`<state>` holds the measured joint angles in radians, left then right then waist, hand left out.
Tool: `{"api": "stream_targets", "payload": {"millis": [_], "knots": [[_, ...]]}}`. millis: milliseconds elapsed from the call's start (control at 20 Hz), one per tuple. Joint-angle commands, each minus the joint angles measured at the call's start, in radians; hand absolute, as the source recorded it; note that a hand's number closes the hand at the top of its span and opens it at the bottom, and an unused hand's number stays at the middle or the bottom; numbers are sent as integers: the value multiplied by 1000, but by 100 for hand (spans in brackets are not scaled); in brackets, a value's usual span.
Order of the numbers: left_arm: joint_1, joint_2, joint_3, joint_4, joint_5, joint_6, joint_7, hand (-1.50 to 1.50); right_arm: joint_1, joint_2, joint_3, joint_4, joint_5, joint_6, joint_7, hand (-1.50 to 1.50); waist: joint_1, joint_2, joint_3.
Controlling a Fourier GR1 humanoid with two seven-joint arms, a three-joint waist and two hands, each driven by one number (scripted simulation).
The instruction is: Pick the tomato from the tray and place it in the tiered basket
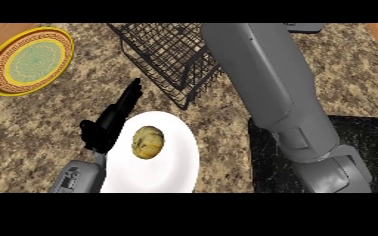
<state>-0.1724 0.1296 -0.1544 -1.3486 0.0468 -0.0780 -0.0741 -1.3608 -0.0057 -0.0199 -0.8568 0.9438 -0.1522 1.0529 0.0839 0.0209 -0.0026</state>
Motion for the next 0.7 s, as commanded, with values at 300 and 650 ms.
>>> {"api": "stream_targets", "payload": {"millis": [300, 650], "knots": [[-14, -13, 3, 12, -3, -1, -7, 0, -117, 5, -67, 278, -202, -316, -45, 150, 14, 2, 0], [-29, -1, 7, 35, -9, -15, -10, 0, -196, 6, -194, 366, -387, -429, 39, -150, 30, 4, 0]]}}
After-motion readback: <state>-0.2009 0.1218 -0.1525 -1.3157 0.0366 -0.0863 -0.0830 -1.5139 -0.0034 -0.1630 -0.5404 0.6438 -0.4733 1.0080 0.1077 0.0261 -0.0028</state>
